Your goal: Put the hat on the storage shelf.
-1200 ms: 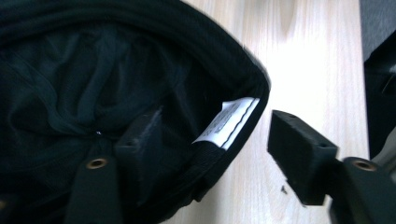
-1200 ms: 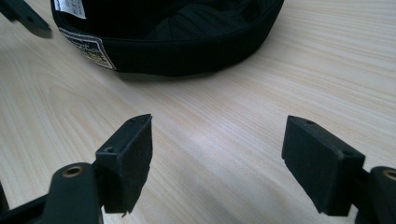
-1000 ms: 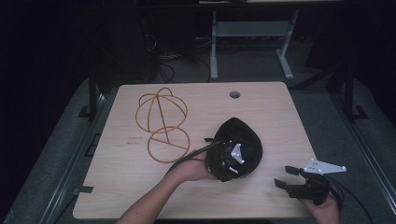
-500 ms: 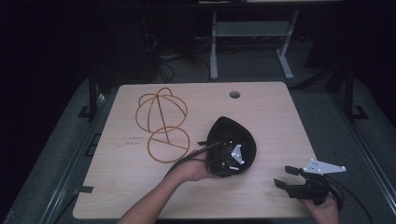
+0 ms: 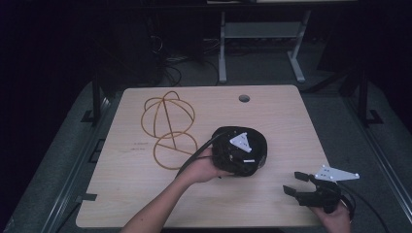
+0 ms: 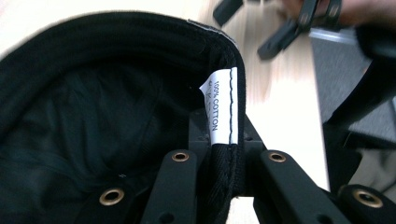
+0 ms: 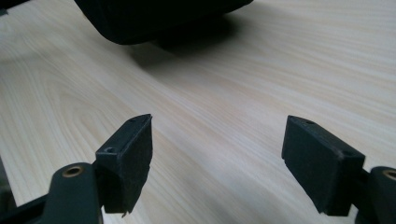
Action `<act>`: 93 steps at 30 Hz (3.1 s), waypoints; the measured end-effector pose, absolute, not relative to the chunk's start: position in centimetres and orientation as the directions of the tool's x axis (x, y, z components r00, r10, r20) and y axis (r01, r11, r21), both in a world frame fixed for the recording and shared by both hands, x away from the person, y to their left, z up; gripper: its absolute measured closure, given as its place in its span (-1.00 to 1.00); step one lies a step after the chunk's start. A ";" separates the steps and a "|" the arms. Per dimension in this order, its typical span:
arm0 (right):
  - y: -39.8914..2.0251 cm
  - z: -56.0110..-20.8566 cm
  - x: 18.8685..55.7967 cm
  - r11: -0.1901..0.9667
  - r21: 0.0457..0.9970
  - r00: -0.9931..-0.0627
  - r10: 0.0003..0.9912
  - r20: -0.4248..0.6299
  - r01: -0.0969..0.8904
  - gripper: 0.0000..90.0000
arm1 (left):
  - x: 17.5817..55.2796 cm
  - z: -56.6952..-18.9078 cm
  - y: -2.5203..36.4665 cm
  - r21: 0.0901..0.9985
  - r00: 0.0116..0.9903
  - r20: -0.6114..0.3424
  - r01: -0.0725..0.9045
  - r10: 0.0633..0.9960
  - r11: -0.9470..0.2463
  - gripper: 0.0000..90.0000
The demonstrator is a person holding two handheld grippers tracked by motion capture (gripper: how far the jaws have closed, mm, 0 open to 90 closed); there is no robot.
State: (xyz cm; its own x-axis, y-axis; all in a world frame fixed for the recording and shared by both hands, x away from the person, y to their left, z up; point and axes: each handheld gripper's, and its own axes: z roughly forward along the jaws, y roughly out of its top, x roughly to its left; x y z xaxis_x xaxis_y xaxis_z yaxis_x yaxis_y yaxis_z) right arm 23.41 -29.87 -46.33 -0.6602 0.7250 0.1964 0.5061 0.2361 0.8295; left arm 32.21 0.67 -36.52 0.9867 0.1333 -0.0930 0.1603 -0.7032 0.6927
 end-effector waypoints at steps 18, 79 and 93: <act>-28.0 -44.8 22.9 0.179 0.888 -0.687 0.702 0.187 0.424 -0.47 | 33.2 -33.0 0.1 0.782 0.969 -0.168 0.242 0.179 -0.575 0.81; -28.1 -41.0 24.0 0.165 0.932 -0.717 0.686 0.127 0.323 0.90 | 30.5 -30.9 -1.3 0.779 0.985 -0.047 0.139 0.164 -0.611 0.04; -29.2 -38.8 25.8 0.197 0.904 -0.740 0.651 0.170 0.381 0.89 | 29.8 -31.4 2.7 0.779 0.975 -0.010 0.146 0.221 -0.610 -0.17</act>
State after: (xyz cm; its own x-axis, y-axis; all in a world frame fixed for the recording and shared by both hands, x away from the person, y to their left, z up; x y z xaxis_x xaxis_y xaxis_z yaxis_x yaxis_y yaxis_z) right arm 25.79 -29.17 -38.82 -0.7401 0.6506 0.1702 0.3808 0.1967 0.9035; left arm 29.77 2.73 -31.45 0.9752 0.2210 -0.0100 0.1461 -0.6095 0.7792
